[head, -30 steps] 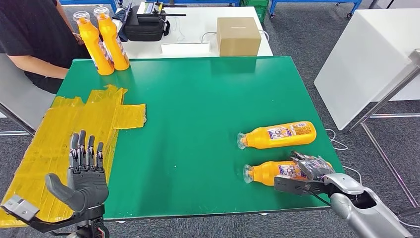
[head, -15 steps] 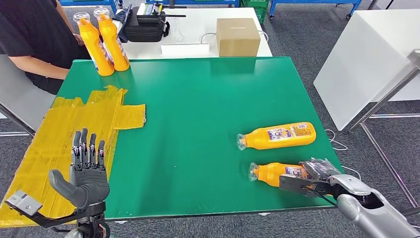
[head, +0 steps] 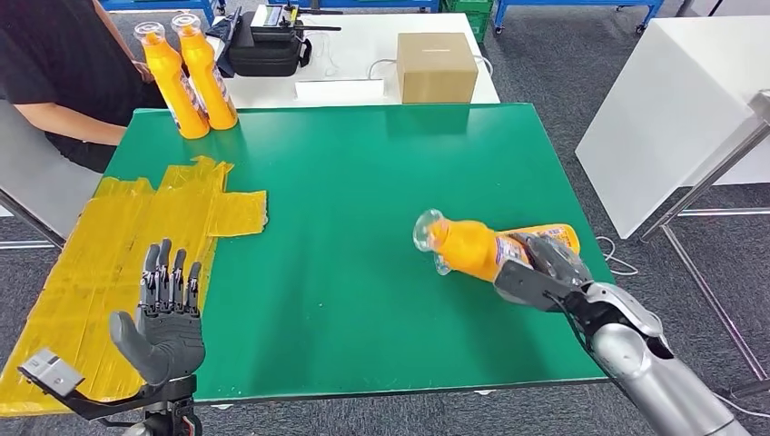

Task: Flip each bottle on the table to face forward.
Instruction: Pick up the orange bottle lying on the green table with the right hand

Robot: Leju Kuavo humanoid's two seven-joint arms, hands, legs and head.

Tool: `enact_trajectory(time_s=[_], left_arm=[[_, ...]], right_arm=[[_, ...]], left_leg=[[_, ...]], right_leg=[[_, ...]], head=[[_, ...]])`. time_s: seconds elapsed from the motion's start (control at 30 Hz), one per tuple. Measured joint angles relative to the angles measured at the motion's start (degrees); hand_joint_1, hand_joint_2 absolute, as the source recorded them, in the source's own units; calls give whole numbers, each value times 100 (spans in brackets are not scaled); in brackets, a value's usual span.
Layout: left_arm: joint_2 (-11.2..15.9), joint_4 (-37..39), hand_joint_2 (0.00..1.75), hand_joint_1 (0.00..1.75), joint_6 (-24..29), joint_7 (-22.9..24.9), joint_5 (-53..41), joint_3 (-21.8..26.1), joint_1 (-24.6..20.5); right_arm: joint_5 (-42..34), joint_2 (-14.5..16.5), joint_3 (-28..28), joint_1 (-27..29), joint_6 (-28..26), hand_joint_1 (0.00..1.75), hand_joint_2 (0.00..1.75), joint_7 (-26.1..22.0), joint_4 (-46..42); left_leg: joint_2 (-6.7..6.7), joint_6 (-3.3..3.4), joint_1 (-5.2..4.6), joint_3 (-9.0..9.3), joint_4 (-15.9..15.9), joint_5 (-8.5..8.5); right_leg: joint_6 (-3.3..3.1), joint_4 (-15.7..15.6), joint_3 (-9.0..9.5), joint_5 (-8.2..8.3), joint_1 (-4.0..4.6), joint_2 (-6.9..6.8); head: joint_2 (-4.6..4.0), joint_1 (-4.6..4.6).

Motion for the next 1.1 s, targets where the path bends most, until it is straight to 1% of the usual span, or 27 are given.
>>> enact_trajectory(time_s=[0.07,0.23,0.4,0.47,0.6,0.83,0.9,0.97,1.1], left_arm=[[1,1,175,0,-95,8,71,-1,-26],[-2,39,175,0,-270,50,299,-45,-202],[-3,127,175,0,-360,90,378,-147,-341],[-3,161,175,0,-384,101,373,-210,-369],[-3,211,175,0,-404,108,370,-272,-378],[-3,254,175,0,-417,108,366,-299,-382],[-3,267,175,0,-455,90,381,-308,-385],[-4,277,175,0,-537,32,474,-301,-385],[-20,278,175,0,-682,-46,683,-162,-380]], right_arm=[[-162,274,14,-306,-33,175,175,-28,-34],[-461,1126,243,-1036,-338,175,175,-98,66],[-500,1905,679,-1534,-510,175,175,-86,393],[-495,2157,845,-1658,-546,175,175,-69,555],[-494,2444,1042,-1782,-585,175,175,-65,745],[-521,2590,1187,-1850,-618,175,175,-65,935],[-530,2686,1250,-1898,-608,175,175,-56,1046],[-487,2897,1373,-1992,-607,175,175,-27,1272],[-362,3459,1733,-2151,-619,175,175,18,1854]], left_leg=[[1,-3,1,0,0,6],[-1,-10,4,-1,0,17],[-1,-12,8,-4,0,20],[-3,-14,9,-6,0,21],[-8,-14,8,-11,0,21],[-9,-13,4,-16,0,20],[-7,-13,4,-19,0,20],[1,-14,7,-19,0,20],[4,-19,18,-20,0,23]], right_leg=[[0,2,0,2,0,1],[-13,5,-6,14,3,1],[-13,7,-10,14,6,1],[-13,7,-12,14,6,0],[-13,7,-14,14,5,-3],[-13,6,-16,14,1,-4],[-13,6,-18,14,2,-4],[-14,8,-22,15,3,0],[-16,12,-33,14,16,4]], head=[[0,1],[0,0],[0,1],[0,1],[0,2],[0,3],[0,3],[0,3],[0,1]])
